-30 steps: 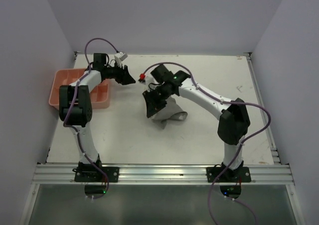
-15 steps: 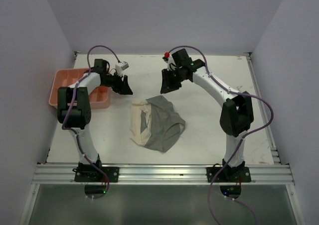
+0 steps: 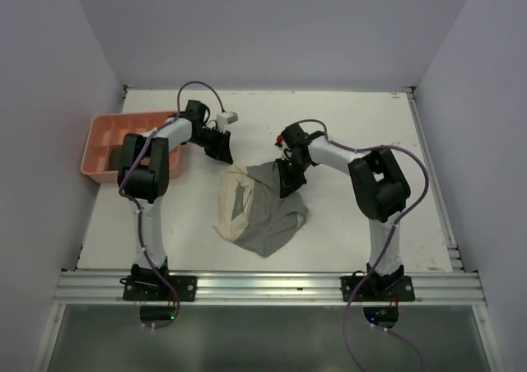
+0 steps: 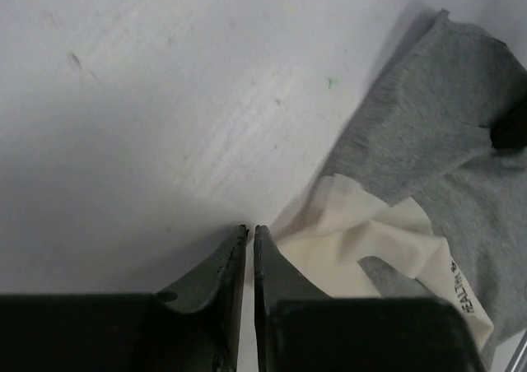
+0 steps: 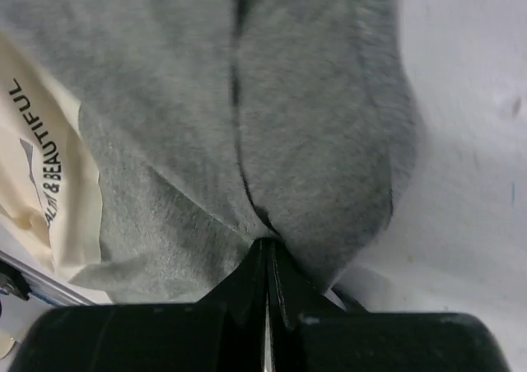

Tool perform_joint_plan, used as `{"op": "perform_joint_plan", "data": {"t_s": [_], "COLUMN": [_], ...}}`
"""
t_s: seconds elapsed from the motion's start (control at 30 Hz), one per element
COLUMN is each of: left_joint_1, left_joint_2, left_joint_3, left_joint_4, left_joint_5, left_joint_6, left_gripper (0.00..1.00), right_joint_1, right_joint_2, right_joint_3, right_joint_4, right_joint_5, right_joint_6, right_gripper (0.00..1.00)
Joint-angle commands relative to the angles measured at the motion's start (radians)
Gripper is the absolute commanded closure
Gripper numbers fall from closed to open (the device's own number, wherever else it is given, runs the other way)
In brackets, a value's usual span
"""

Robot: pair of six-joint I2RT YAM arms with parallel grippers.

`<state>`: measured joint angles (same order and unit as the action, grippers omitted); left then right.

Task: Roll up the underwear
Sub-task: Flatten the underwear

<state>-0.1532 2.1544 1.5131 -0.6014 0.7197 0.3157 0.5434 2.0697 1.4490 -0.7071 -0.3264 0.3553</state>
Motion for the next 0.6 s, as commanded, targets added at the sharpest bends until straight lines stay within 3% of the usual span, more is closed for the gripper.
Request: {"op": "perform_joint_plan", "data": {"t_s": [0.0, 0.13, 0.17, 0.2, 0.23, 0.3, 0.33, 0.4, 0.47, 0.57], "left_joint_1": [-0.043, -0.124, -0.143, -0.178, -0.193, -0.212, -0.210, -0.192, -0.148, -0.073], "left_joint_2": [0.126, 0.287, 0.324, 0.400, 0.433, 0.458, 0.437, 0.302, 0.142, -0.011], "left_joint_3": [0.142, 0.426, 0.488, 0.616, 0.672, 0.728, 0.690, 0.586, 0.410, 0.277], "left_joint_4": [0.046, 0.074, 0.071, 0.063, 0.057, 0.107, 0.145, 0.280, 0.348, 0.248], "left_joint_5": [-0.026, 0.001, 0.017, 0.049, 0.064, 0.096, 0.104, 0.084, 0.054, 0.050], "left_joint_6": [-0.064, -0.147, -0.177, -0.190, -0.202, -0.282, -0.306, -0.365, -0.345, -0.267], "left_gripper": [0.90, 0.97, 0.97, 0.97, 0.95, 0.80, 0.64, 0.50, 0.43, 0.40], "right_joint_1": [0.013, 0.058, 0.084, 0.099, 0.111, 0.118, 0.113, 0.078, 0.031, 0.003], "right_joint_2": [-0.121, -0.230, -0.255, -0.282, -0.330, -0.385, -0.404, -0.434, -0.383, -0.239], "right_joint_3": [-0.111, -0.193, -0.209, -0.208, -0.197, -0.187, -0.158, -0.122, -0.049, 0.170], "right_joint_4": [0.037, 0.075, 0.096, 0.145, 0.168, 0.231, 0.239, 0.241, 0.232, 0.079], "right_joint_5": [0.056, 0.002, -0.014, -0.045, -0.046, -0.046, 0.011, 0.079, 0.139, 0.180], "right_joint_6": [0.036, 0.100, 0.109, 0.125, 0.134, 0.157, 0.175, 0.172, 0.131, -0.022], "right_gripper": [1.00, 0.98, 0.93, 0.81, 0.75, 0.70, 0.68, 0.65, 0.55, 0.56]}}
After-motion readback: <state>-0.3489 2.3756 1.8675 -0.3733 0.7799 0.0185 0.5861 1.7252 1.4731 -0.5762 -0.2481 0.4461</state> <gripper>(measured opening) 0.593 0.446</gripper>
